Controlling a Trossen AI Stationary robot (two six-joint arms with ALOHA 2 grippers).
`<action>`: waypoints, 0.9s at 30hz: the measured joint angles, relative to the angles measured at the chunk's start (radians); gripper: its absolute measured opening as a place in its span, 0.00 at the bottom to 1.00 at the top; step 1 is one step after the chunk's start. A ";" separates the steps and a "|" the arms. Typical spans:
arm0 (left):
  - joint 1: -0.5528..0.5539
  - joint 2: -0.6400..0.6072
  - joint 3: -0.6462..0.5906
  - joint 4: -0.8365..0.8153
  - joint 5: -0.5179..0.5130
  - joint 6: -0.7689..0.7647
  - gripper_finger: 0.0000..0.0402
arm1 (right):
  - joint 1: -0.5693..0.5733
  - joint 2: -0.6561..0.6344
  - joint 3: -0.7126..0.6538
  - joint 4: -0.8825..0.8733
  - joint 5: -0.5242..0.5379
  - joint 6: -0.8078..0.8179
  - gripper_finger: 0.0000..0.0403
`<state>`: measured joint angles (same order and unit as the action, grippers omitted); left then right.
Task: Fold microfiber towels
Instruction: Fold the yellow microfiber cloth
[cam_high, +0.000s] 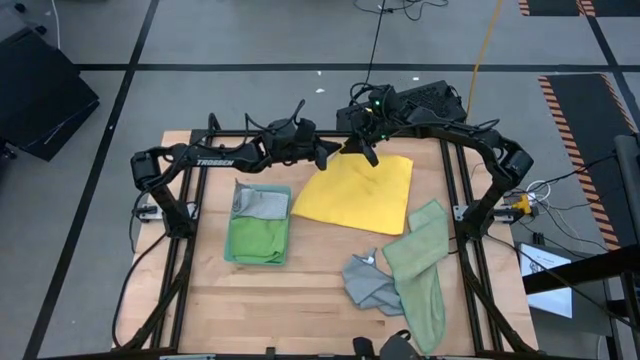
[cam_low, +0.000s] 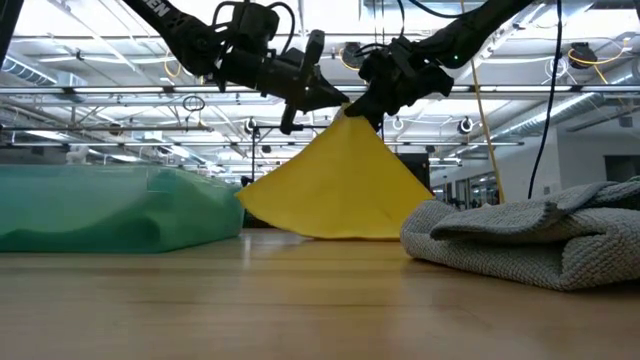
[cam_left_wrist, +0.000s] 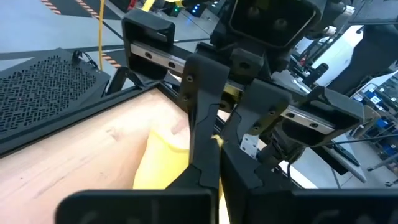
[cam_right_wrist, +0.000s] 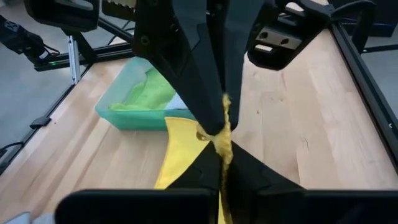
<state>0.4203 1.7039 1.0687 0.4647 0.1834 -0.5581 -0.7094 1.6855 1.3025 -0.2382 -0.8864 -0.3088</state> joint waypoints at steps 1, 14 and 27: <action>-0.004 0.000 0.000 -0.004 -0.009 0.010 0.03 | -0.003 0.000 0.000 0.000 0.001 0.006 0.02; -0.096 0.000 0.000 -0.270 -0.290 0.132 0.62 | -0.081 -0.043 0.000 -0.046 0.025 0.030 0.01; -0.001 0.000 0.001 -0.443 -0.208 0.193 0.56 | -0.136 -0.073 0.000 -0.119 0.026 -0.062 0.00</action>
<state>0.4197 1.7039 1.0695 0.0219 -0.0247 -0.3648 -0.8455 1.6126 1.3022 -0.3572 -0.8600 -0.3707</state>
